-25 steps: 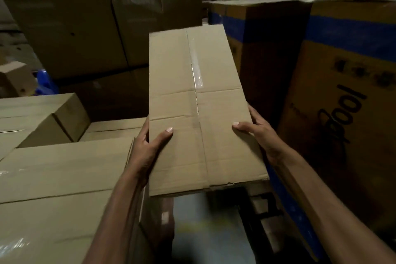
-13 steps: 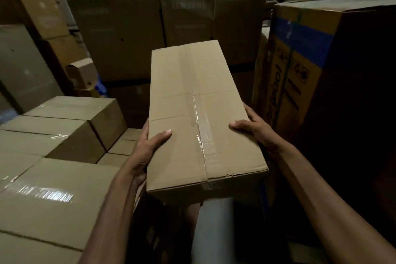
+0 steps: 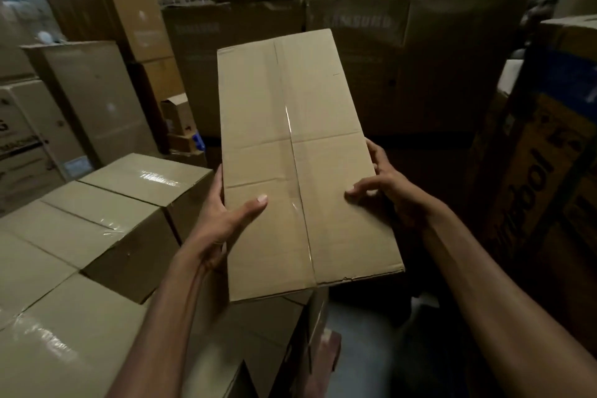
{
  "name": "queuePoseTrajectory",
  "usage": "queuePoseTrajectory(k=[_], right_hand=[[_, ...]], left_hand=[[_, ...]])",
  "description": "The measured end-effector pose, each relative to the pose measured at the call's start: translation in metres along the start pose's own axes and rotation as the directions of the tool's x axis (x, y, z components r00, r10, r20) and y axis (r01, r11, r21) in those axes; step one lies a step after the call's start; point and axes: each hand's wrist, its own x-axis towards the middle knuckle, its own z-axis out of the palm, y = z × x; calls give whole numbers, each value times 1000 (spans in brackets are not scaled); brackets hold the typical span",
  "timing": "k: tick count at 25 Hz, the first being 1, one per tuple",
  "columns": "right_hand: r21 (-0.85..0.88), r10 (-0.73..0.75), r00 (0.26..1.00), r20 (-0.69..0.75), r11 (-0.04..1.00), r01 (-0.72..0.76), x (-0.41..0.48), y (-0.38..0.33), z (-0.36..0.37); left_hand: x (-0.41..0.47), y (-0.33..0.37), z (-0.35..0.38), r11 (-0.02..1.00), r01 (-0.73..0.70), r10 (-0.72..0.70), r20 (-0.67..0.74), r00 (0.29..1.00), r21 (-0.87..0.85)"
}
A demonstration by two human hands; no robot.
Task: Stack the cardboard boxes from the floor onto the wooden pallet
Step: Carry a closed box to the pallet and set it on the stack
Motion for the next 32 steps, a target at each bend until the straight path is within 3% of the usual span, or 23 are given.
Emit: queuePoseTrajectory(k=[3, 7, 15, 18, 21, 26, 32], right_hand=[[7, 14, 999, 40, 1000, -14, 73, 3, -8], [-29, -13, 980, 198, 999, 19, 168, 12, -12], [-116, -21, 896, 444, 990, 80, 295, -12, -5], [-188, 10, 850, 526, 977, 105, 317, -20, 13], [-277, 147, 798, 585, 960, 27, 330, -17, 40], [-391, 285, 682, 674, 920, 3, 322, -12, 78], [-487, 412, 600, 686, 873, -43, 315, -13, 100]], left_hand=[[37, -5, -6, 997, 72, -72, -33, 997, -5], [78, -10, -8, 990, 103, -82, -202, 976, 96], [130, 22, -3, 973, 185, -91, -499, 862, 142], [121, 37, -18, 935, 325, -189, -570, 800, 146], [105, 45, -32, 879, 449, -271, -608, 747, 159], [71, 39, -37, 847, 519, -301, -703, 645, 113], [42, 37, -34, 793, 608, -408, -713, 570, 33]])
